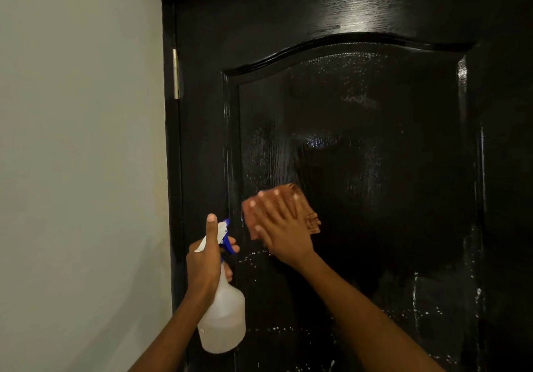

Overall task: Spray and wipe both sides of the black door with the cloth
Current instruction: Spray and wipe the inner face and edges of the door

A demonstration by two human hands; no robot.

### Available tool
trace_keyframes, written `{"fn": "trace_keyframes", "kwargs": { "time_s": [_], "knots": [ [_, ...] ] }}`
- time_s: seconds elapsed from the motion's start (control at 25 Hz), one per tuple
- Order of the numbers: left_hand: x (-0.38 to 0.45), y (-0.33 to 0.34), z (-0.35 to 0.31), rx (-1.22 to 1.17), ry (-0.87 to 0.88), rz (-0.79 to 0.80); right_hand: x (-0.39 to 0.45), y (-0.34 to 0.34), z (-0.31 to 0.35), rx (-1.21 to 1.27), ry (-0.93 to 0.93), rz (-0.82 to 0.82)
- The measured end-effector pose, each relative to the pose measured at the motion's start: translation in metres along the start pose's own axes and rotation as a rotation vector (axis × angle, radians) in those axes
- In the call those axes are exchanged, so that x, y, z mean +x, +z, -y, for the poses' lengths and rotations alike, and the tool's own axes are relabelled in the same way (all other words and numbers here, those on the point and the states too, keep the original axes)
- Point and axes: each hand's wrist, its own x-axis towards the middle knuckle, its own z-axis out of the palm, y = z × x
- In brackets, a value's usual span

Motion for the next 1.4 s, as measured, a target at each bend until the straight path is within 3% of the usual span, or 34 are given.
{"fn": "trace_keyframes", "kwargs": {
  "time_s": [0.12, 0.28, 0.36, 0.52, 0.6, 0.68, 0.84, 1.08, 1.16, 1.24, 1.4],
  "knots": [
    [-0.005, -0.005, 0.001, 0.053, 0.022, 0.008, -0.068, 0.035, 0.012, -0.112, -0.386, 0.153],
    [-0.001, -0.012, -0.004, 0.026, 0.012, 0.011, -0.089, 0.011, -0.015, -0.134, -0.332, 0.079],
    [0.003, -0.015, -0.008, 0.023, 0.007, 0.02, -0.056, -0.019, -0.049, -0.119, -0.125, -0.017],
    [0.008, -0.026, -0.012, 0.009, 0.018, 0.014, 0.038, -0.068, -0.09, 0.03, 0.646, -0.263],
    [0.009, -0.032, -0.014, 0.02, 0.016, -0.006, 0.066, -0.068, -0.068, 0.096, 0.755, -0.287],
    [0.01, -0.037, -0.013, 0.045, 0.008, -0.021, 0.073, -0.049, -0.03, 0.058, 0.538, -0.239],
    [0.009, -0.052, -0.006, 0.07, -0.01, -0.067, 0.031, 0.011, 0.046, 0.022, -0.029, 0.026],
    [0.003, -0.065, 0.001, 0.086, -0.055, -0.05, -0.122, 0.059, 0.071, -0.026, -0.416, 0.32],
    [-0.002, -0.065, -0.001, 0.081, -0.049, -0.045, -0.114, 0.054, 0.061, -0.041, -0.467, 0.431],
    [-0.003, -0.064, -0.009, 0.073, -0.043, -0.04, -0.079, 0.041, 0.049, -0.043, -0.458, 0.428],
    [0.003, -0.062, -0.025, 0.07, -0.018, -0.045, 0.043, -0.014, 0.008, -0.085, -0.253, 0.167]
  ]
}}
